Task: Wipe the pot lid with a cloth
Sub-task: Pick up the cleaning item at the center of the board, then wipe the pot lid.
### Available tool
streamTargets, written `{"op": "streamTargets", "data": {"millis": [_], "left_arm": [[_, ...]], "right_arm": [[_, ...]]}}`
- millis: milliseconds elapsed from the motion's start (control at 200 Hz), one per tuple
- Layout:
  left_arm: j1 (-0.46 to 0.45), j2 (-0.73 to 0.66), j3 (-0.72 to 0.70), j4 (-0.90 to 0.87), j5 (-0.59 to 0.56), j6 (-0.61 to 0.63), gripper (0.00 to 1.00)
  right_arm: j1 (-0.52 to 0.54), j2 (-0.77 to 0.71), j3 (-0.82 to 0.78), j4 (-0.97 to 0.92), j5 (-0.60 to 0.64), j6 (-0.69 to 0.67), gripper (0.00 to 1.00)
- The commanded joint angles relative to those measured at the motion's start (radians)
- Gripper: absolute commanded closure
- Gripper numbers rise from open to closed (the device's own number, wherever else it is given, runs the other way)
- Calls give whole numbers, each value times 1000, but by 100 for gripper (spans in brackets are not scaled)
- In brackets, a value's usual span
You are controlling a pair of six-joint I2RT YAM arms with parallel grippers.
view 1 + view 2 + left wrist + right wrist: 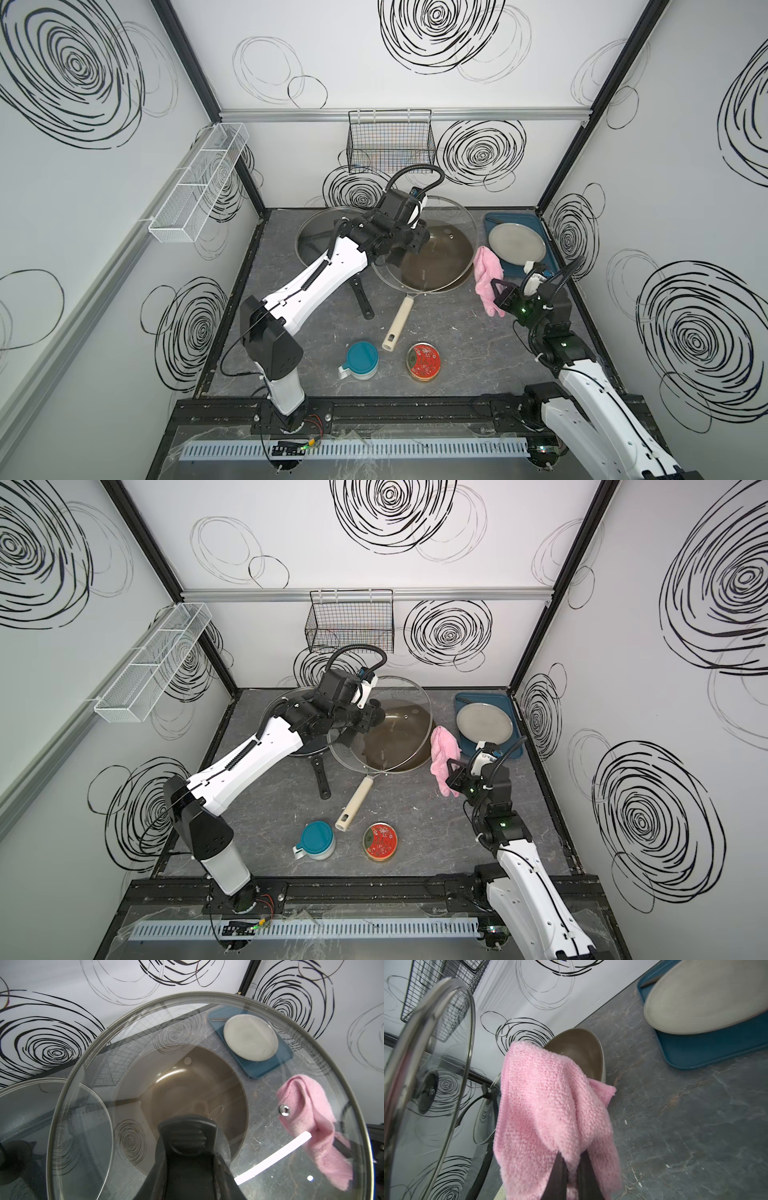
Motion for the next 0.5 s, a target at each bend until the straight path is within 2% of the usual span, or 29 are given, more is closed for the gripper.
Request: {"op": "streamTargets", "data": {"millis": [0, 100, 235, 495], "left_arm": [[10, -111, 18, 238, 81, -55, 100], [9, -125, 19, 250, 116, -84, 100], [7, -140, 19, 255, 127, -105, 100], [7, -145, -23, 306, 114, -167, 100]], "right_arm": [[-9, 53, -29, 284, -155, 36, 100], [-9, 146, -12, 397, -215, 81, 100], [-4, 252, 68, 446, -322, 99, 100], [20, 306, 137, 573, -378, 140, 100]]}}
